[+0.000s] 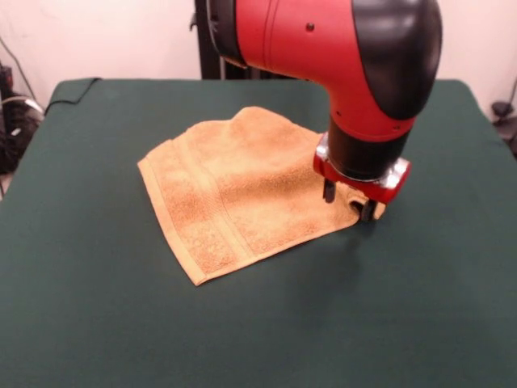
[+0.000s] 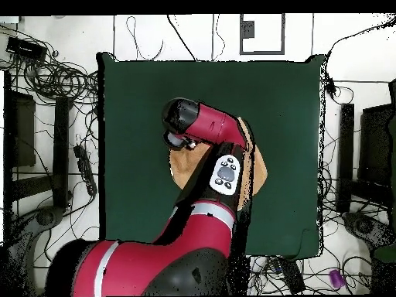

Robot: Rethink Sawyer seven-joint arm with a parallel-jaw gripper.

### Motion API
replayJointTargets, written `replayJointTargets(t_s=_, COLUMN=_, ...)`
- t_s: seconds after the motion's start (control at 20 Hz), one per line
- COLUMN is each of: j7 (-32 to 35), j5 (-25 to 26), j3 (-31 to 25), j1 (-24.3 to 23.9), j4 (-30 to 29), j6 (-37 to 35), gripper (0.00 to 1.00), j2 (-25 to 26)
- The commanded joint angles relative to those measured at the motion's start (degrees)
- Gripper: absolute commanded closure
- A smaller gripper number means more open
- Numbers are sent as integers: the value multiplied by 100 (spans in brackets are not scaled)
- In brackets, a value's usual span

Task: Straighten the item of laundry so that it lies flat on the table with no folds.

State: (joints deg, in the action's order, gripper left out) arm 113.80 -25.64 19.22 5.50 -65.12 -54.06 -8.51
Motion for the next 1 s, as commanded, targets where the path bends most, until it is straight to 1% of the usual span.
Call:
replayJointTargets(t_s=0.05, j7=1745, j5=-333, j3=-555, j1=225, j4=-109, j6=-220, gripper=0, j2=-36)
replayJointTargets(t_s=0.2, j7=1794, j5=-282, j3=-522, j1=256, j4=-47, j6=-459, gripper=0, j2=-119)
replayJointTargets(t_s=0.45, j7=1743, j5=-263, j3=-583, j1=266, j4=-105, j6=-174, gripper=0, j2=-31)
replayJointTargets(t_s=0.5, j7=1630, j5=-264, j3=-661, j1=226, j4=-148, j6=-37, gripper=0, j2=12)
replayJointTargets(t_s=0.6, j7=1675, j5=-266, j3=-667, j1=249, j4=-153, j6=14, gripper=0, j2=32)
replayJointTargets(t_s=0.7, j7=1734, j5=-271, j3=-664, j1=283, j4=-177, j6=5, gripper=0, j2=21)
replayJointTargets(t_s=1.0, j7=1598, j5=-199, j3=-661, j1=230, j4=-120, j6=-107, gripper=0, j2=43)
